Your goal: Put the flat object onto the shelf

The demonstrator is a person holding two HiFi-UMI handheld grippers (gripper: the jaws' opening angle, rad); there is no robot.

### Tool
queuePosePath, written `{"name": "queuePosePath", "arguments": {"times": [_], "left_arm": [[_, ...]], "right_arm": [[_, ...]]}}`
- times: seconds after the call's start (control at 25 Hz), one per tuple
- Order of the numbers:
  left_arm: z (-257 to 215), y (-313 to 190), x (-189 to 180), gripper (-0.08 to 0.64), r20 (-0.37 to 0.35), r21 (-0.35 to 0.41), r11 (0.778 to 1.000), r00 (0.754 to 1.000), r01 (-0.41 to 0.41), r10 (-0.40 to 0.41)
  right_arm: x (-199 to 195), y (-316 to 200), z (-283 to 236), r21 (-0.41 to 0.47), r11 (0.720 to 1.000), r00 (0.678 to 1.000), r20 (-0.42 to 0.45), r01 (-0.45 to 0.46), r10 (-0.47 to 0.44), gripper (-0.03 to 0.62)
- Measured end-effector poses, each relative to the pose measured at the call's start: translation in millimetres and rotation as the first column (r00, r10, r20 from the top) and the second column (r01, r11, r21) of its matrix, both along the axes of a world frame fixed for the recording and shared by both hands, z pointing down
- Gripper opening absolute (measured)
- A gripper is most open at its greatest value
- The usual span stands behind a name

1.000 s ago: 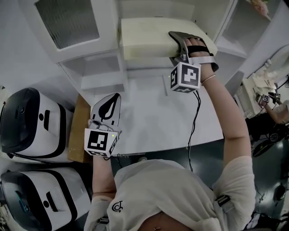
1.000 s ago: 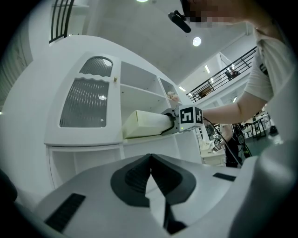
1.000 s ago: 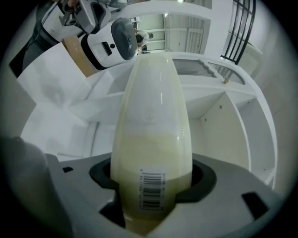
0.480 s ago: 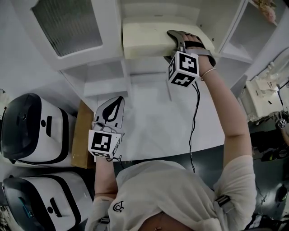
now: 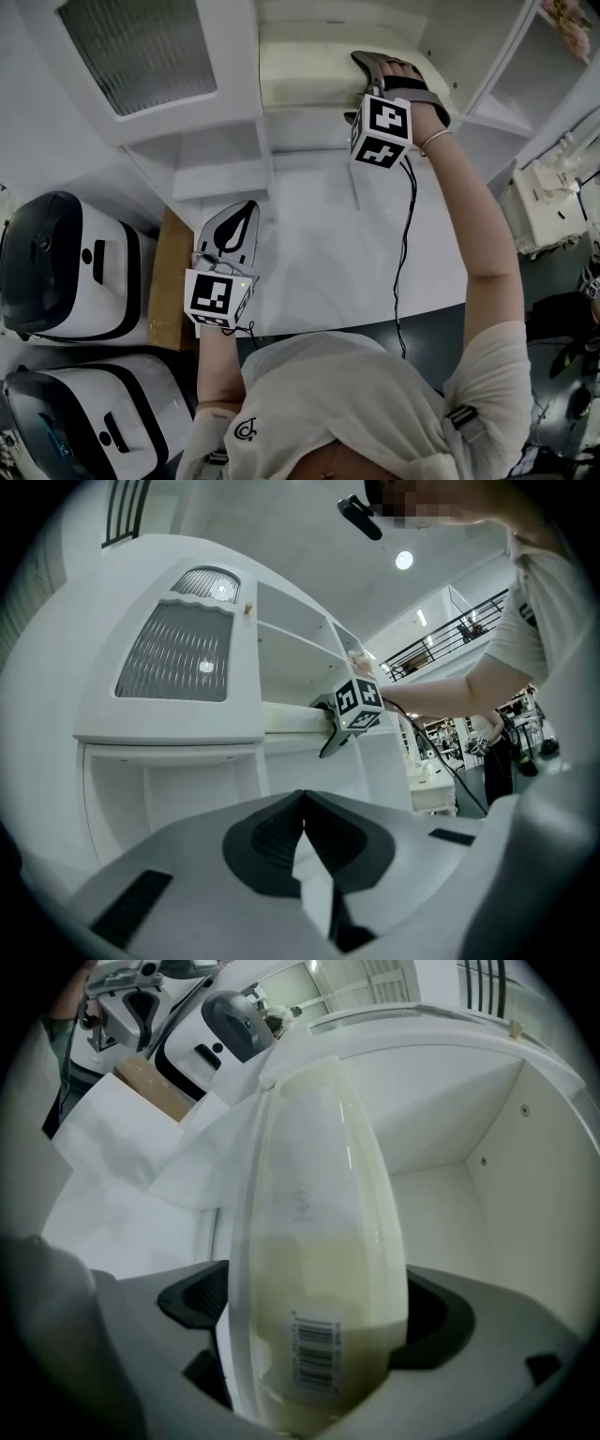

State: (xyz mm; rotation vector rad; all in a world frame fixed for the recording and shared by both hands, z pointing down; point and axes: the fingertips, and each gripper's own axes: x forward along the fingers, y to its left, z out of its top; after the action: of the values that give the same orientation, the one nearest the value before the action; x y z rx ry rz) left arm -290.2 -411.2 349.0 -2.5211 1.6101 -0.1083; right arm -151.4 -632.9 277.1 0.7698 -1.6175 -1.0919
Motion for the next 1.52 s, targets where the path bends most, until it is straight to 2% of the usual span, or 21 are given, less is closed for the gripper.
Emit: {"name": "queuePosePath", "arguments": {"times": [0.2, 0.44, 0.56, 0.72, 0.84, 0.88, 0.92, 0.96, 1.0, 1.08, 1.2, 1.28, 1.4, 1.52], "left_arm": [[7, -3, -7, 0.012, -0.012, -0.018, 1.000, 1.000, 0.017, -0.017], [9, 0, -10, 0.012, -0.010, -0.033, 0.999, 1.000, 0.028, -0.029], [8, 5, -12, 0.012, 0.004, -0.027, 0.999, 0.999, 0.048, -0.047], [8, 15, -8, 0.012, -0.002, -0.022, 0.998, 0.999, 0.053, -0.053], [8, 23, -3, 0.012, 0.001, -0.023, 0.998, 0.998, 0.055, -0.055], [7, 26, -2, 0.012, 0.000, -0.021, 0.998, 0.998, 0.061, -0.061], [6, 29, -1, 0.012, -0.003, -0.016, 0.997, 0.998, 0.069, -0.069], [4, 32, -1, 0.012, -0.007, -0.011, 0.997, 0.997, 0.080, -0.080], [3, 36, 0, 0.012, -0.010, -0.006, 0.996, 0.996, 0.089, -0.089], [1, 42, 4, 0.012, -0.012, -0.002, 0.995, 0.995, 0.097, -0.097], [-1, 52, 12, 0.012, -0.004, -0.001, 0.995, 0.995, 0.095, -0.095], [-1, 58, 17, 0.012, 0.000, -0.002, 0.996, 0.996, 0.093, -0.093], [-1, 66, 24, 0.012, 0.008, -0.005, 0.996, 0.996, 0.089, -0.089], [-5, 73, 29, 0.012, 0.014, 0.004, 0.996, 0.996, 0.092, -0.092]], "right_arm": [[3, -11, 4, 0.007, 0.998, 0.998, -0.015, -0.060, 0.060, 0.543], [5, -12, -5, 0.157, 0.987, 0.999, -0.033, -0.027, 0.032, 0.588], [4, -1, -12, 0.194, 0.981, 0.999, -0.033, -0.007, 0.014, 0.589], [11, 14, -23, 0.233, 0.972, 0.999, -0.031, -0.033, 0.042, 0.589], [20, 37, -26, 0.220, 0.974, 0.998, 0.018, -0.055, 0.053, 0.580], [24, 45, -28, 0.222, 0.973, 0.997, 0.055, -0.067, 0.056, 0.555], [29, 53, -32, 0.232, 0.969, 0.992, 0.108, -0.084, 0.060, 0.468], [34, 61, -36, 0.242, 0.965, 0.983, 0.171, -0.103, 0.062, 0.324], [40, 67, -38, 0.241, 0.963, 0.970, 0.234, -0.121, 0.063, 0.227], [51, 79, -35, 0.209, 0.967, 0.940, 0.335, -0.143, 0.066, 0.177], [68, 94, -31, 0.174, 0.971, 0.880, 0.471, -0.163, 0.063, 0.009], [77, 105, -24, 0.113, 0.978, 0.827, 0.556, -0.173, 0.082, 0.008], [84, 126, -12, 0.017, 0.989, 0.731, 0.676, -0.149, 0.098, 0.008], [88, 150, 0, 0.013, 0.992, 0.661, 0.747, -0.124, 0.073, 0.008]]}}
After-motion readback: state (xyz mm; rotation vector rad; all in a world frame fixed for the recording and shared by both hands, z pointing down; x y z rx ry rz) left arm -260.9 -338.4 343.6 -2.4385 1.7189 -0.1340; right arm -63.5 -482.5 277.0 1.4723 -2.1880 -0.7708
